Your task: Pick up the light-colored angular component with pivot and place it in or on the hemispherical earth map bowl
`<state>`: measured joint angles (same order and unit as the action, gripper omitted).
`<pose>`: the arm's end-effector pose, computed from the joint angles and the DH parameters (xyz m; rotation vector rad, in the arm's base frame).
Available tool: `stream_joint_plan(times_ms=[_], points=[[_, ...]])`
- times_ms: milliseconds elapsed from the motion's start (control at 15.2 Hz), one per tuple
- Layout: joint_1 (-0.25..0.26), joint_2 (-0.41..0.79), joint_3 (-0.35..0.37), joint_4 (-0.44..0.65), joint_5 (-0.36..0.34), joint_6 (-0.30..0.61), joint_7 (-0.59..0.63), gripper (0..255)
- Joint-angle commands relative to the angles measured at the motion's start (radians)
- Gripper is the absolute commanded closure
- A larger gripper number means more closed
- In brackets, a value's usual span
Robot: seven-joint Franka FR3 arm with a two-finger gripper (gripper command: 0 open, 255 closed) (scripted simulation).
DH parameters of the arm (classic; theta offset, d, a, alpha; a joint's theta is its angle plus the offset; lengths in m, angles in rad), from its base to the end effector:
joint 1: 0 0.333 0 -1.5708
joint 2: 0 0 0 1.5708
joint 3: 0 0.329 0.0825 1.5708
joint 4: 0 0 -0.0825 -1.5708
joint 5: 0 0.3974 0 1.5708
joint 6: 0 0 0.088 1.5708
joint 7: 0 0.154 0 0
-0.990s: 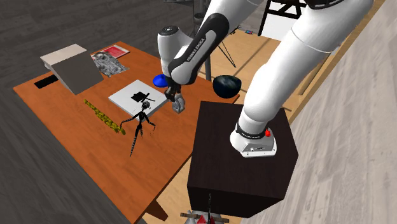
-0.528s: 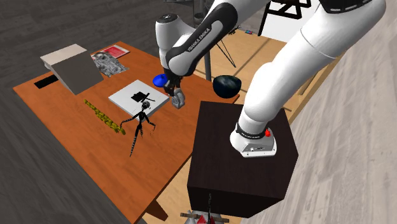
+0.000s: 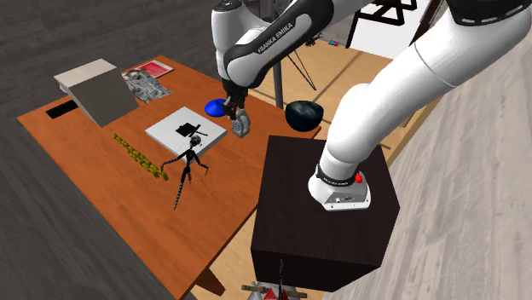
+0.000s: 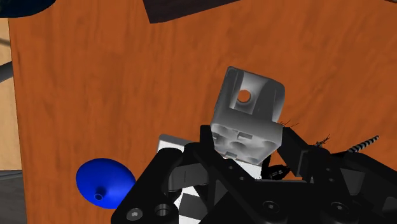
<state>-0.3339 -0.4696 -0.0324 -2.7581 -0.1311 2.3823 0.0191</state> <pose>0.3539 -0.1400 0.3195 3.0120 -0.4424 0.1204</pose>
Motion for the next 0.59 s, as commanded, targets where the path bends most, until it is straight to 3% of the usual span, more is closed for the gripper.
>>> stream_joint_plan(times_ms=[0,528], points=[[-0.025,-0.044,-0.035,-0.022,-0.016,-0.018,-0.048,255],[-0.161,-0.177,-0.203,-0.076,-0.113,-0.078,-0.266,255]])
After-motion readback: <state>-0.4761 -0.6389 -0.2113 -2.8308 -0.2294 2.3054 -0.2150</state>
